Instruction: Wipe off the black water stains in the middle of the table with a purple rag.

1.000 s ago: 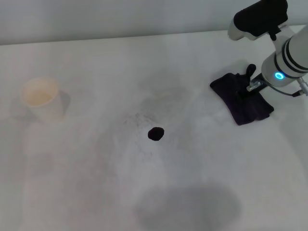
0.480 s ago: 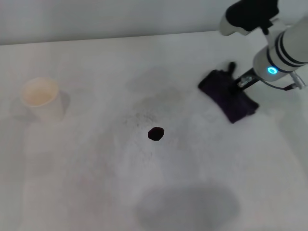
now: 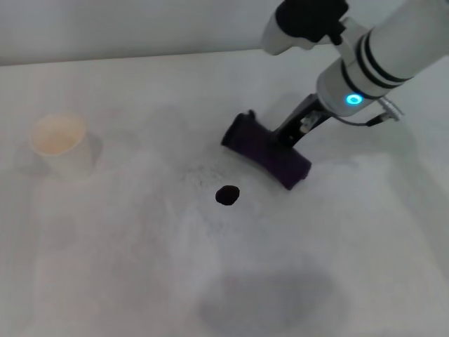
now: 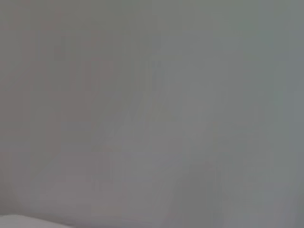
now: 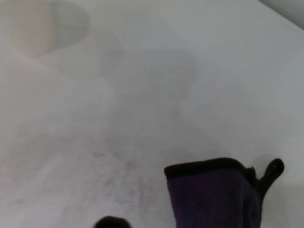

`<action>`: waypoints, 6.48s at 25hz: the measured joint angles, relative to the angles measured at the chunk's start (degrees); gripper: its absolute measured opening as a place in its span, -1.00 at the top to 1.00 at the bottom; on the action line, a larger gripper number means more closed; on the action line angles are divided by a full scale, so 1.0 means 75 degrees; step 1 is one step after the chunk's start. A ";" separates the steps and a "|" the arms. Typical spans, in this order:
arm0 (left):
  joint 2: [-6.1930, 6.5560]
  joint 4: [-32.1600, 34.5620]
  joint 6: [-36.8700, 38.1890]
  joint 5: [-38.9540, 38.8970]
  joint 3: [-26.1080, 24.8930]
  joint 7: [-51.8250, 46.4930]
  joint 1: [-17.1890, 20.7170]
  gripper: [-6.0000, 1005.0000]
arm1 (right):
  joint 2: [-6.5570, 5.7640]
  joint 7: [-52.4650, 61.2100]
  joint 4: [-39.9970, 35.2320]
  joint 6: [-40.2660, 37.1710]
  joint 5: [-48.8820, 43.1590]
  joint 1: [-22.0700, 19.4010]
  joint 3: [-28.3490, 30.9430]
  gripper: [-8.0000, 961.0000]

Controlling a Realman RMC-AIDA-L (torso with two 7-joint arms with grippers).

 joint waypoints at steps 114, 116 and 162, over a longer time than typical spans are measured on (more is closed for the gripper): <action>0.0004 0.0292 0.0005 0.0000 -0.0754 -0.0168 -0.0214 -0.78 | -0.0047 -0.2460 -0.0246 -0.2483 0.2096 -0.2047 0.0947 -0.36; 0.0003 0.0299 0.0005 0.0000 -0.0754 -0.0165 -0.0209 -0.78 | -0.0048 -0.3230 -0.0132 -0.2596 0.3225 -0.2227 0.1503 -0.56; -0.0047 0.0364 0.0008 0.0009 -0.0896 -0.0251 -0.0503 -0.78 | -0.0041 -1.6433 0.7149 -0.2062 1.3346 -0.2132 0.7420 -0.82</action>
